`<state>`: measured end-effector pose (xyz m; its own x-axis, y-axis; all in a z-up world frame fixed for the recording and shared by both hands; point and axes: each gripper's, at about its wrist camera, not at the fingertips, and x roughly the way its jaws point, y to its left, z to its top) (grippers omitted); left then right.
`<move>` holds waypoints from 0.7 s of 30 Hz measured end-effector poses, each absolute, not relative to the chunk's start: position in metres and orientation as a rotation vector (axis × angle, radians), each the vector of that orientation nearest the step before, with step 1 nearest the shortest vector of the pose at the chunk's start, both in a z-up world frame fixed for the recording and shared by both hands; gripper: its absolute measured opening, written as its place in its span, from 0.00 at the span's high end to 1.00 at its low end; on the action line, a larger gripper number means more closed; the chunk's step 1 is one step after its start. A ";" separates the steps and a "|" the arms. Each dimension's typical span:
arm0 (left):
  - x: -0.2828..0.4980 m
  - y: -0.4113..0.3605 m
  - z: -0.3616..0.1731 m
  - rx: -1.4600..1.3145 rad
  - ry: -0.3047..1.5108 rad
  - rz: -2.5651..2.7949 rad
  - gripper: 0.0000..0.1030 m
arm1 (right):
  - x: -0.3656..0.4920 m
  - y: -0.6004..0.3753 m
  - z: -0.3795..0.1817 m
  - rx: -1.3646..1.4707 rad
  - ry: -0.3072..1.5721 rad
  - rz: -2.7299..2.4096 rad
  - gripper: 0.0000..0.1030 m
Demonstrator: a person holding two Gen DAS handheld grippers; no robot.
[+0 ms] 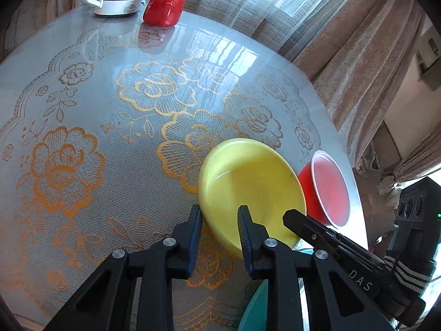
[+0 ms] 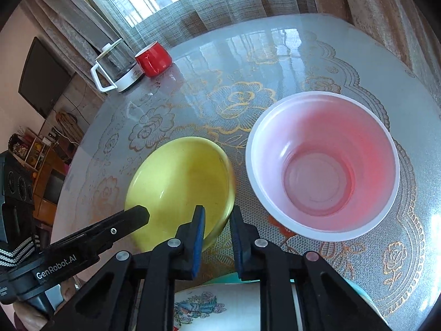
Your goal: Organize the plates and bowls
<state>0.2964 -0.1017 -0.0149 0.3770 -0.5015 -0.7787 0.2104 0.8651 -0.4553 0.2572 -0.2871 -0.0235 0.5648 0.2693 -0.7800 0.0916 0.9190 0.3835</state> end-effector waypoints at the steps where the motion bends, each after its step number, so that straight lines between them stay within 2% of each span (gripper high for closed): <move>1: 0.294 -0.099 -0.012 -0.304 1.081 -0.471 0.76 | 0.256 -0.287 -0.022 0.406 0.967 0.110 0.83; 21: 0.207 -0.040 0.040 -0.237 0.894 -0.418 0.77 | 0.200 -0.236 0.025 0.385 0.842 0.241 0.83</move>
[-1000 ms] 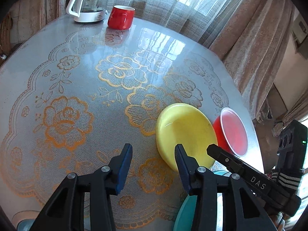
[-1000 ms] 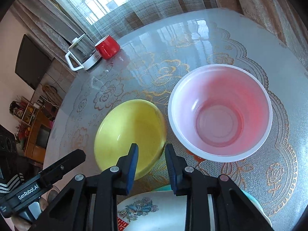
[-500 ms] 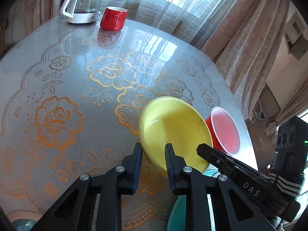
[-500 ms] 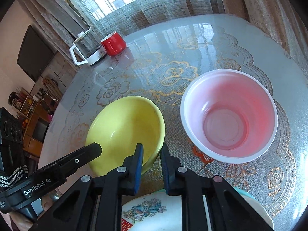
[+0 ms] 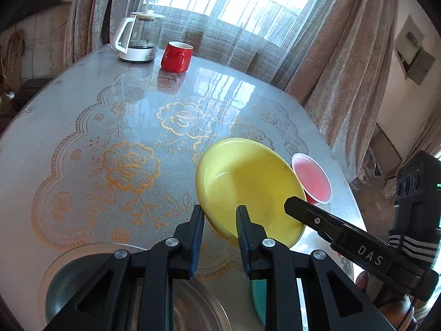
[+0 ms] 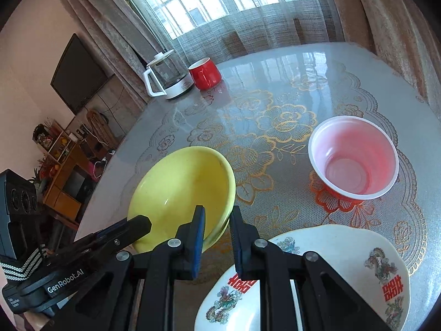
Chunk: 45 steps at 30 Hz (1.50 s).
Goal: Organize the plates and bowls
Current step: 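Lower the yellow bowl into the steel bowl and open the left tool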
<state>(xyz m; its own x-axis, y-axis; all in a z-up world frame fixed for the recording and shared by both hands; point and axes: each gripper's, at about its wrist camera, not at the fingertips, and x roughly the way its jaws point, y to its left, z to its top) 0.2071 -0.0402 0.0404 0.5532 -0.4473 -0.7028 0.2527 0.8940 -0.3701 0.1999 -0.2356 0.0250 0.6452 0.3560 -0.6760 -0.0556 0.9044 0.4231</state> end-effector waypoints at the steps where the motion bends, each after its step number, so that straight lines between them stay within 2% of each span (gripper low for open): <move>1: 0.203 -0.037 0.042 -0.236 0.885 -0.419 0.77 | 0.197 -0.233 0.026 0.388 0.839 0.248 0.83; 14: 0.144 0.022 0.041 -0.310 0.839 -0.391 0.77 | 0.155 -0.190 0.036 0.384 0.812 0.376 0.83; 26: 0.100 0.057 0.026 -0.261 0.818 -0.260 0.77 | 0.132 -0.140 0.019 0.318 0.842 0.484 0.83; 45: 0.078 0.065 0.006 -0.193 0.823 -0.180 0.77 | 0.123 -0.117 -0.008 0.267 0.897 0.518 0.83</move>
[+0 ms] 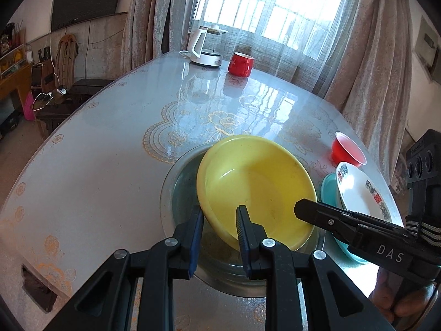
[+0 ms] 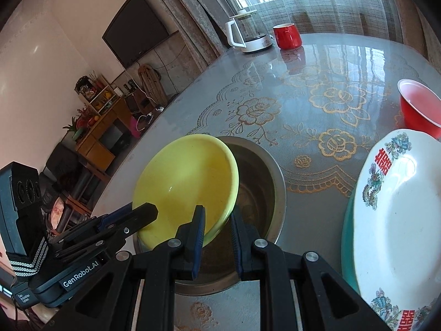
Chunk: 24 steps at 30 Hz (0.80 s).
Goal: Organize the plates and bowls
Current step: 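Lower the yellow bowl into the steel bowl and open the left tool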
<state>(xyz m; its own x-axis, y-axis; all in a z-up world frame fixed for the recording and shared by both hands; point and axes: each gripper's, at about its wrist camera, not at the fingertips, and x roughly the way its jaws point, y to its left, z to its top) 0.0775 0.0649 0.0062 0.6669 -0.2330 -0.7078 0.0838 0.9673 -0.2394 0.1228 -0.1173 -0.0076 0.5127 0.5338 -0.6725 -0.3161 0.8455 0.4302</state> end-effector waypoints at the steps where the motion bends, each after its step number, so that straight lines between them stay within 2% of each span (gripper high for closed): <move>1: 0.078 0.064 0.006 -0.191 0.824 -0.181 0.77 | 0.123 -0.117 -0.008 0.266 0.897 0.518 0.83; 24: 0.084 0.069 -0.007 -0.253 0.843 -0.255 0.77 | 0.109 -0.125 -0.013 0.268 0.869 0.517 0.83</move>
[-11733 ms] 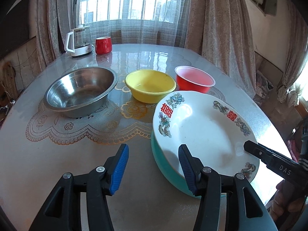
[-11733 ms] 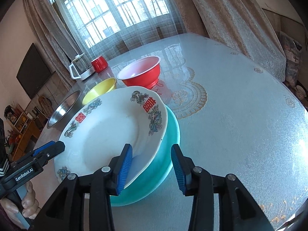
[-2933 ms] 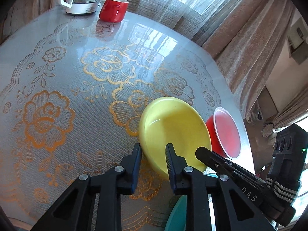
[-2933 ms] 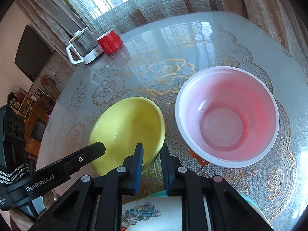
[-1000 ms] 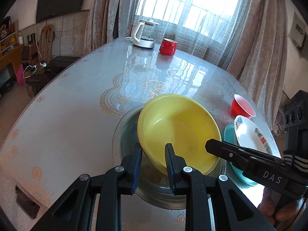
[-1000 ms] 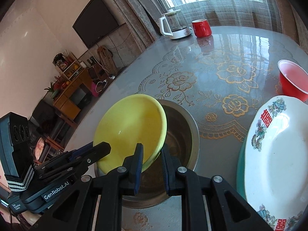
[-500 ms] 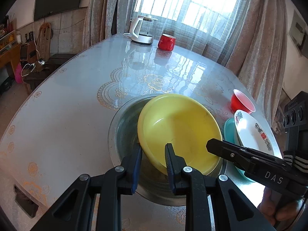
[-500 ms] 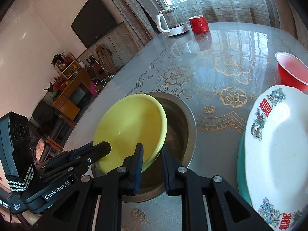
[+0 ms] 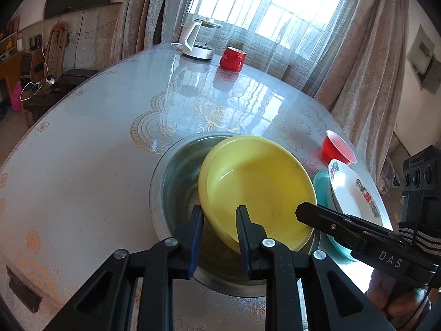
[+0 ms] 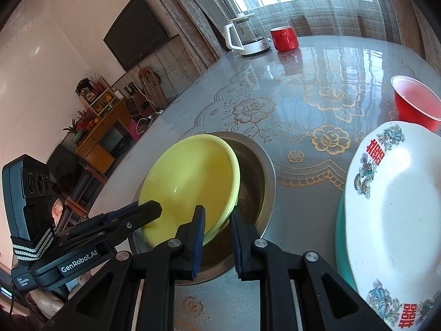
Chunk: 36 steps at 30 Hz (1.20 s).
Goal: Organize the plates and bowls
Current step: 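Lower the yellow bowl into the steel bowl and open the left tool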
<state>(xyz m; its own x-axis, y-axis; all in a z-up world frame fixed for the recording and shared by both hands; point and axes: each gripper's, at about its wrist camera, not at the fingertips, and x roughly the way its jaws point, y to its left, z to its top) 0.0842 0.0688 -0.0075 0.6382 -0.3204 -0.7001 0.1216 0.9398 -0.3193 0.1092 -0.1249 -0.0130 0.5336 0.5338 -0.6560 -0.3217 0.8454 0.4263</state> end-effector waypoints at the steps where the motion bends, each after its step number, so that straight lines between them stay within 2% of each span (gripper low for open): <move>1: 0.085 0.069 -0.008 -0.251 0.846 -0.254 0.77 | 0.109 -0.124 -0.014 0.265 0.870 0.517 0.83; 32: 0.071 0.071 -0.001 -0.201 0.827 -0.201 0.77 | 0.104 -0.114 -0.011 0.175 0.901 0.463 0.78; 36: 0.066 0.072 0.005 -0.196 0.804 -0.187 0.77 | 0.099 -0.115 -0.008 0.183 0.889 0.462 0.74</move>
